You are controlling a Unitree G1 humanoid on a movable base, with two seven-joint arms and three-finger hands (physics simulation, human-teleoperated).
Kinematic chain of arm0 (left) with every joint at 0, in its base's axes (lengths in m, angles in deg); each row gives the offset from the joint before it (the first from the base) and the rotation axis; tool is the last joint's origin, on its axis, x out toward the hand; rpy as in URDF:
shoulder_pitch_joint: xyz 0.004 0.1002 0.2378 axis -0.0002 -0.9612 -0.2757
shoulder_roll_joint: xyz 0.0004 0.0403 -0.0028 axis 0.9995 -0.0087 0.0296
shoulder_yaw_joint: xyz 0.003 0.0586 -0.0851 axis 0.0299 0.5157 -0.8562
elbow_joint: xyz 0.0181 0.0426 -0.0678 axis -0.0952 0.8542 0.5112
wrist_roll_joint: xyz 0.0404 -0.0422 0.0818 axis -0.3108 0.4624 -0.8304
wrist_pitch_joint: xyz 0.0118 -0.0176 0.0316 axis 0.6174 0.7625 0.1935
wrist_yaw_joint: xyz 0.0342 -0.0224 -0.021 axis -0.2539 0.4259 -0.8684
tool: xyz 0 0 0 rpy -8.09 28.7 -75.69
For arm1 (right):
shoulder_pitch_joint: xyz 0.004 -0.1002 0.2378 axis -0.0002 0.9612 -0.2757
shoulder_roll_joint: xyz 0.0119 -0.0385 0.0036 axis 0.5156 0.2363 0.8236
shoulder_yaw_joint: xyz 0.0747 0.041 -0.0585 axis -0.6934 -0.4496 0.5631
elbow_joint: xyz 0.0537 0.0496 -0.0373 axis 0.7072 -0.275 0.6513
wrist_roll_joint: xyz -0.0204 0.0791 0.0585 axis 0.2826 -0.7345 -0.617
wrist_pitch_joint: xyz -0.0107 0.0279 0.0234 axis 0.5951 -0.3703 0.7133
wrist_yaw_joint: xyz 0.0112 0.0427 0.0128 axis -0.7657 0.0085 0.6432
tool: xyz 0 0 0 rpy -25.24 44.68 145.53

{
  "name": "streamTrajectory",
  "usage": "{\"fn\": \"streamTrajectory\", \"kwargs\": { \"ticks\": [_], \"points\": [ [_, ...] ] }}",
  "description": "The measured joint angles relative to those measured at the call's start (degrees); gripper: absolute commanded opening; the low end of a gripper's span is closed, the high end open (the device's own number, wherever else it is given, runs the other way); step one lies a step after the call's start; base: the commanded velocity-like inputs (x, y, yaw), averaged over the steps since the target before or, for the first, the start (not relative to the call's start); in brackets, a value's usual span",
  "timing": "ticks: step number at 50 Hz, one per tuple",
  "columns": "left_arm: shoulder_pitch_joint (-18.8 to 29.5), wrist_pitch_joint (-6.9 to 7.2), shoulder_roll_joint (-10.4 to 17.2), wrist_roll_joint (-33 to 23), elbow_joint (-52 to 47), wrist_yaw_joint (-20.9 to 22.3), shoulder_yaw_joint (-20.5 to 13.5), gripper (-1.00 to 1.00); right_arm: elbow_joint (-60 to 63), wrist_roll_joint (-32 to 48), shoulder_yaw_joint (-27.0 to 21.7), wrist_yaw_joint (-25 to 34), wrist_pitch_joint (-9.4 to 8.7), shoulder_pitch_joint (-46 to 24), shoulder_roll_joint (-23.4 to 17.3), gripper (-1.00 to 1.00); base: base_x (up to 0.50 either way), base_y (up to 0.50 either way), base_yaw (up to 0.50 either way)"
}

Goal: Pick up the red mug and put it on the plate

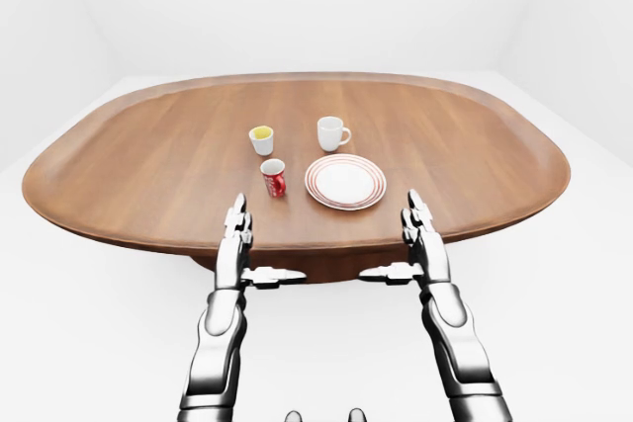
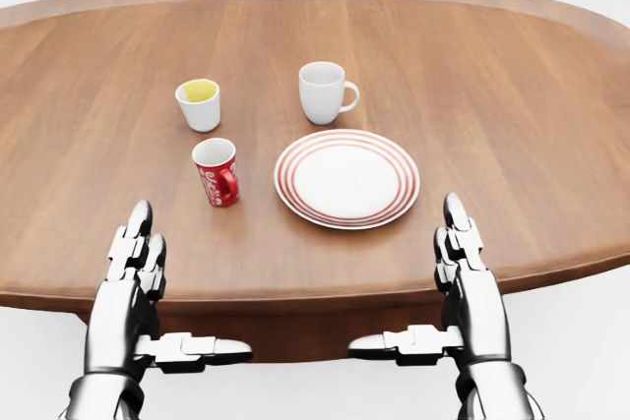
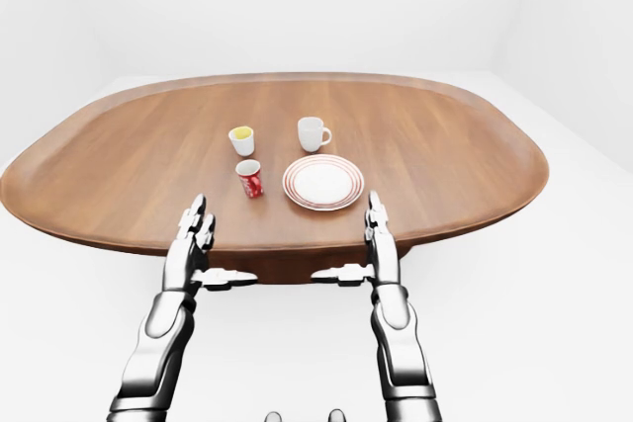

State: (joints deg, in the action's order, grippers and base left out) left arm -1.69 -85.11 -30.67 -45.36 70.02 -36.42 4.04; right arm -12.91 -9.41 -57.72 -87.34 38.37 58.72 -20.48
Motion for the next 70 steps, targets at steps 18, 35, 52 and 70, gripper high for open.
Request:
{"fn": "streamTrajectory", "kwargs": {
  "ticks": [18,35,52,70],
  "points": [
    [-0.01,0.70,0.57,0.95,-0.33,1.01,-1.14,1.00,-0.63,-0.08,-1.13,1.07,-0.20,-0.28,-0.65,1.00,0.00,0.00,0.00],
    [-0.05,0.42,0.60,0.50,-0.18,1.08,-1.06,1.00,-0.94,0.45,-1.26,1.40,-0.01,-0.28,-0.83,1.00,0.00,0.00,0.00],
    [-0.03,0.07,0.51,0.06,0.27,1.13,-0.81,1.00,-1.70,1.02,-1.26,1.49,0.23,-0.51,-0.93,1.00,0.00,0.29,0.00],
    [0.61,1.77,1.21,-0.06,0.06,1.03,-1.25,1.00,-0.84,0.68,-1.48,1.66,-2.00,-1.00,-1.17,1.00,0.00,0.17,0.00]
  ]
}}
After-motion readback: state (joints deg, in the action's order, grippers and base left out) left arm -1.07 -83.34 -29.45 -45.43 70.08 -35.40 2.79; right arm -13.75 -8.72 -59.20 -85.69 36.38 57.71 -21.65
